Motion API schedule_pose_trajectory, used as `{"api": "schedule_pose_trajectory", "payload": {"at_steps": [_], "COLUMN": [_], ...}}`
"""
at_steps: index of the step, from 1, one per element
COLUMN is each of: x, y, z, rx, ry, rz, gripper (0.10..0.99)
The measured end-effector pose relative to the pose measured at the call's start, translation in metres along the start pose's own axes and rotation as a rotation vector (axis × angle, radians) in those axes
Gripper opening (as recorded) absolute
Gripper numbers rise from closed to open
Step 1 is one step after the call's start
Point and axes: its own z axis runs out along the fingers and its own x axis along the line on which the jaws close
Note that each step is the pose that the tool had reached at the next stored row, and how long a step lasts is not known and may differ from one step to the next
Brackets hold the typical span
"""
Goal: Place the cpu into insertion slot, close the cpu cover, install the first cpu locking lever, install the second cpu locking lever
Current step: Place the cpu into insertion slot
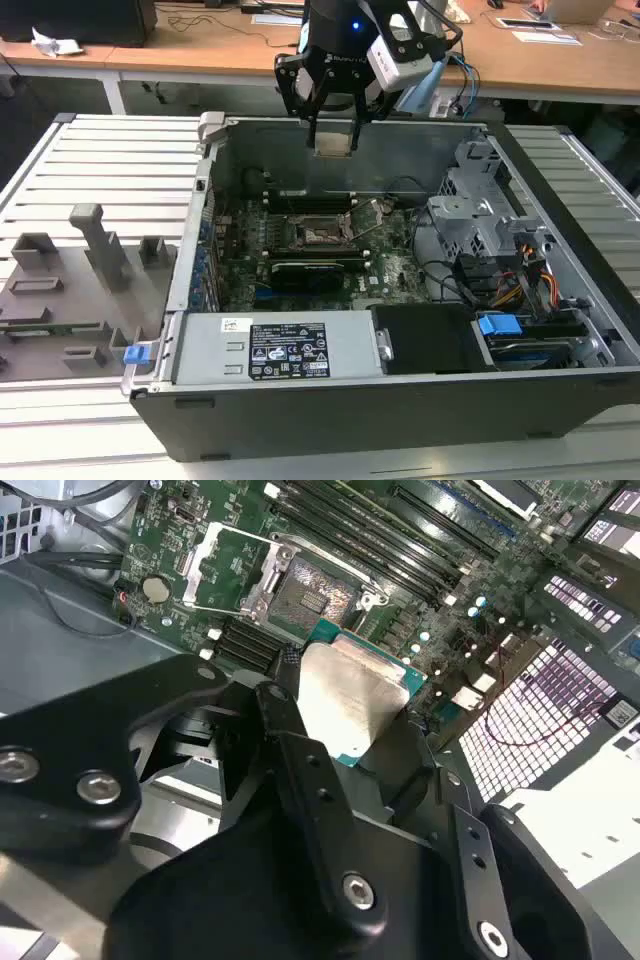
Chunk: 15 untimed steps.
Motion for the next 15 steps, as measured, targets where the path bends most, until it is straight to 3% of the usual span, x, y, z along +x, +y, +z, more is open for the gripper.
{"api": "schedule_pose_trajectory", "payload": {"at_steps": [15], "x": [0.0], "y": [0.0], "z": [0.0], "rx": [0.0], "ry": [-0.0021], "rz": [0.024], "gripper": [0.533]}}
